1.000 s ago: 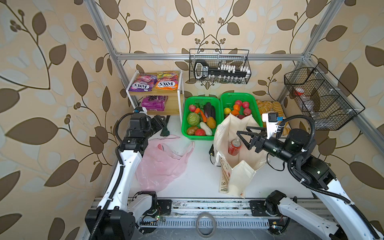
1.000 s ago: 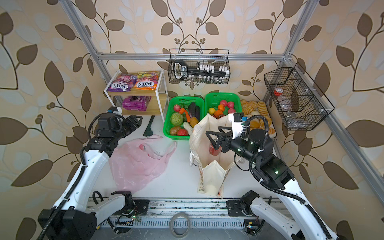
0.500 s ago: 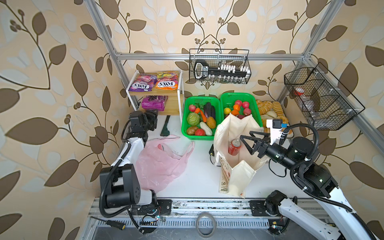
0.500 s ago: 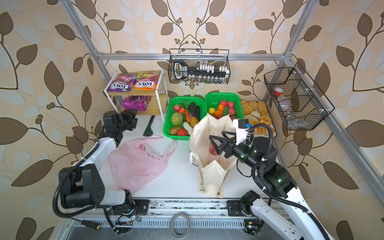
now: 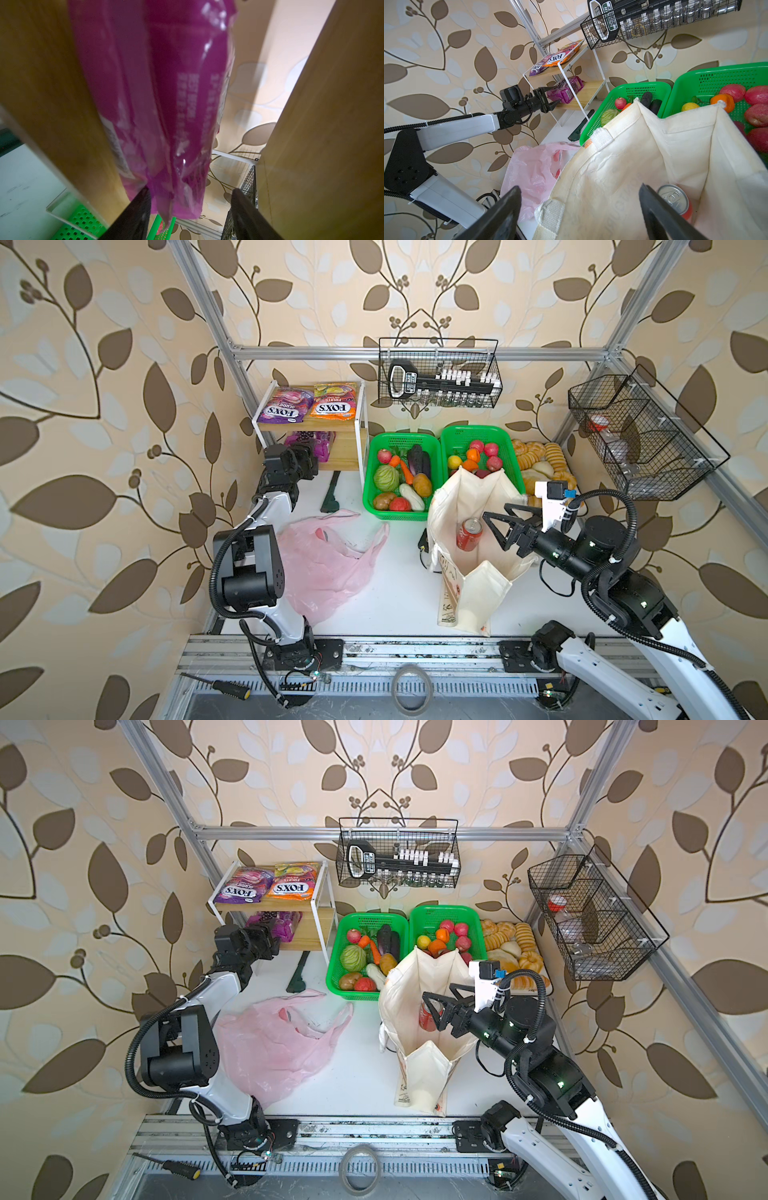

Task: Place the mixed food into the grocery bags and tie them
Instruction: 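Grasp the purple snack bag on the shelf with the left gripper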

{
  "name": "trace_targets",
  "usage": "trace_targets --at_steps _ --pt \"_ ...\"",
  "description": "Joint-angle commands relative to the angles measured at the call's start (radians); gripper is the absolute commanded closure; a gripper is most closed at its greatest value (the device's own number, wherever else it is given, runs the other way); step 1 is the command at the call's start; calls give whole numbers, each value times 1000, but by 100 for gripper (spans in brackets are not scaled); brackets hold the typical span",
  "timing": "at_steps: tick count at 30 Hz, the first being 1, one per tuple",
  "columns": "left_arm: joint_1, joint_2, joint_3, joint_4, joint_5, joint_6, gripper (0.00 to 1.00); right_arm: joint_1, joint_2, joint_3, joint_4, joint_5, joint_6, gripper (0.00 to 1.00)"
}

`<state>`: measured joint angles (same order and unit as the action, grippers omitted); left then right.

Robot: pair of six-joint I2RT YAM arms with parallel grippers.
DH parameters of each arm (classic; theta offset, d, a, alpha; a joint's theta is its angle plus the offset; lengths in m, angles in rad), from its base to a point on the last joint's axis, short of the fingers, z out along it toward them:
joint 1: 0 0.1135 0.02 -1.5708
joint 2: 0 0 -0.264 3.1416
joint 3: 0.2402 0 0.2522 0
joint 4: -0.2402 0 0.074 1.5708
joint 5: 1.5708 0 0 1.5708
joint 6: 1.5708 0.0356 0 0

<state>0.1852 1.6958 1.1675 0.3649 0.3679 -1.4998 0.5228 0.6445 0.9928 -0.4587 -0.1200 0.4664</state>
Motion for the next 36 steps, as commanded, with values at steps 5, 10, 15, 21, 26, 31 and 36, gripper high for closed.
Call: trace_targets --at_steps 5,10,15,21,26,31,36 --pt "10 57 99 -24 16 -30 34 -10 3 10 -17 10 -16 11" --pt "9 61 103 -80 -3 -10 33 -13 3 10 -20 11 -16 11" --pt "11 71 108 -97 -7 -5 41 -17 3 12 -26 11 -15 11" --pt "9 53 105 -114 -8 3 65 -18 0 12 -31 15 -11 10" --pt "10 1 64 -124 -44 12 88 -18 -2 11 -31 16 -8 10" --pt "10 -36 35 -110 -34 10 100 -18 -8 10 -31 17 -4 10" --pt "7 -104 -7 -116 24 -11 100 -18 -9 10 -32 16 -2 10"
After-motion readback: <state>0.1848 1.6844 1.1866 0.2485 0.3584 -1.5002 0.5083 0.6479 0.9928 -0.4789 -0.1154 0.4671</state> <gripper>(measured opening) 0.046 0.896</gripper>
